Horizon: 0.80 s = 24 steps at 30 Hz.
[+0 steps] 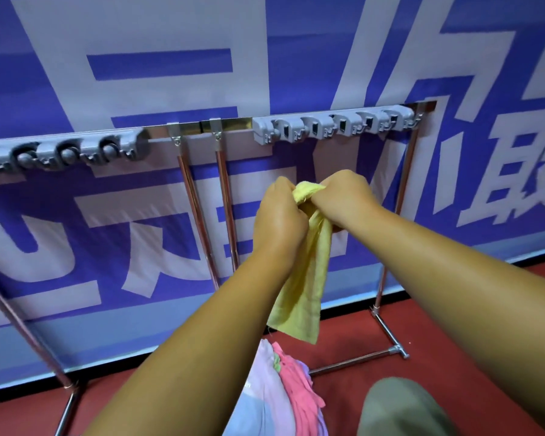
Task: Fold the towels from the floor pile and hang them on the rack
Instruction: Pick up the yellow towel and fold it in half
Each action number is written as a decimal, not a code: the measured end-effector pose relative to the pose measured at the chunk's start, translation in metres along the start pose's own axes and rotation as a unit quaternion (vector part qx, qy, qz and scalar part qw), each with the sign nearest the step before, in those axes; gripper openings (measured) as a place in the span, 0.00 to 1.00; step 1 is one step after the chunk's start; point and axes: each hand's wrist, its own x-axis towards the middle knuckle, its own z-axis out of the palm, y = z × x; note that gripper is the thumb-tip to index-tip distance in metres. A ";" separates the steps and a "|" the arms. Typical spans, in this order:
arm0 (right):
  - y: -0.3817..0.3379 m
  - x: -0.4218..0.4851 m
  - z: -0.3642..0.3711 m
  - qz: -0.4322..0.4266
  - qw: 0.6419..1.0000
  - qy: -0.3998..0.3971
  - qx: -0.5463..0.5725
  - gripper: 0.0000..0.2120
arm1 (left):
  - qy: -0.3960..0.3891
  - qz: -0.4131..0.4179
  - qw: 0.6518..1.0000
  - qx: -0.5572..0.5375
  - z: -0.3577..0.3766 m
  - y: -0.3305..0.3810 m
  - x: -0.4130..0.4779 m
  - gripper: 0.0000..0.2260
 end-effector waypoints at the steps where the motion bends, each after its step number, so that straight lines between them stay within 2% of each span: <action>1: 0.006 0.004 -0.003 -0.006 1.000 0.001 0.007 0.10 | 0.005 0.007 1.000 0.001 0.001 0.003 0.007 0.08; 4: 0.025 0.014 -0.010 -0.025 0.999 -0.004 0.037 0.08 | 0.008 0.043 0.999 -0.008 0.007 0.013 0.023 0.08; 9: 0.054 0.032 -0.027 -0.020 0.997 0.055 0.054 0.08 | -0.020 0.138 0.990 0.037 0.031 0.031 0.044 0.09; 17: 0.112 0.078 -0.080 -0.025 0.993 0.113 -0.018 0.10 | -0.076 0.172 0.982 0.022 0.090 0.078 0.072 0.08; 24: 0.163 0.137 -0.112 0.020 0.980 0.193 0.040 0.12 | -0.074 0.229 0.969 -0.046 0.155 0.109 0.112 0.11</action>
